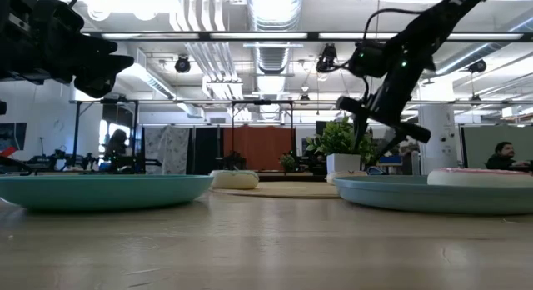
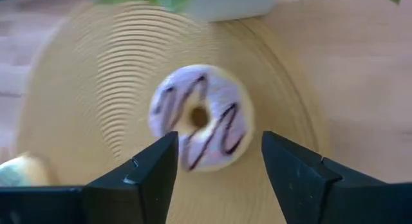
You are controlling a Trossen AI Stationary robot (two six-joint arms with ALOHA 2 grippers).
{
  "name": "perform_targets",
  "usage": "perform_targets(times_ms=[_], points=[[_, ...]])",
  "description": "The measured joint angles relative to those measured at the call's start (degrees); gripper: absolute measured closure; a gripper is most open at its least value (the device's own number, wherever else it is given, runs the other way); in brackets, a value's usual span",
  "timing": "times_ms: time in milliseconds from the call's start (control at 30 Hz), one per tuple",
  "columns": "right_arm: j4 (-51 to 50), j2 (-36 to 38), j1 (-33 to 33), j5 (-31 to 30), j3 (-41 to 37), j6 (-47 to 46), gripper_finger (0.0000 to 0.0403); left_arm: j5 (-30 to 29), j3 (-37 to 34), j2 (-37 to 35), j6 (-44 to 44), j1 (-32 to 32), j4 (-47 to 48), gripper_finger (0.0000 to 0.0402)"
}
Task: Pick & Place donuts
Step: Put the large purple donut on the gray plate
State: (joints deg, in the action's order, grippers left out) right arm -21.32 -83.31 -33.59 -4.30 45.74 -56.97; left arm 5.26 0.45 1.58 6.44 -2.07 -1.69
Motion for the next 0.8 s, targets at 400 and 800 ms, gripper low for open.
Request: perform_targets(times_ms=[400, 800], points=[[-10.3, -13.1, 0.1, -0.1, 11.8, 6.0, 0.0209, 0.0, 0.0, 0.0, 0.0, 0.0, 0.0, 0.0252], [-16.7, -22.0, 0.0, -0.4, 20.5, 10.4, 0.0216, 0.0, 0.0, 0.0, 0.0, 0.0, 0.0, 0.0252]])
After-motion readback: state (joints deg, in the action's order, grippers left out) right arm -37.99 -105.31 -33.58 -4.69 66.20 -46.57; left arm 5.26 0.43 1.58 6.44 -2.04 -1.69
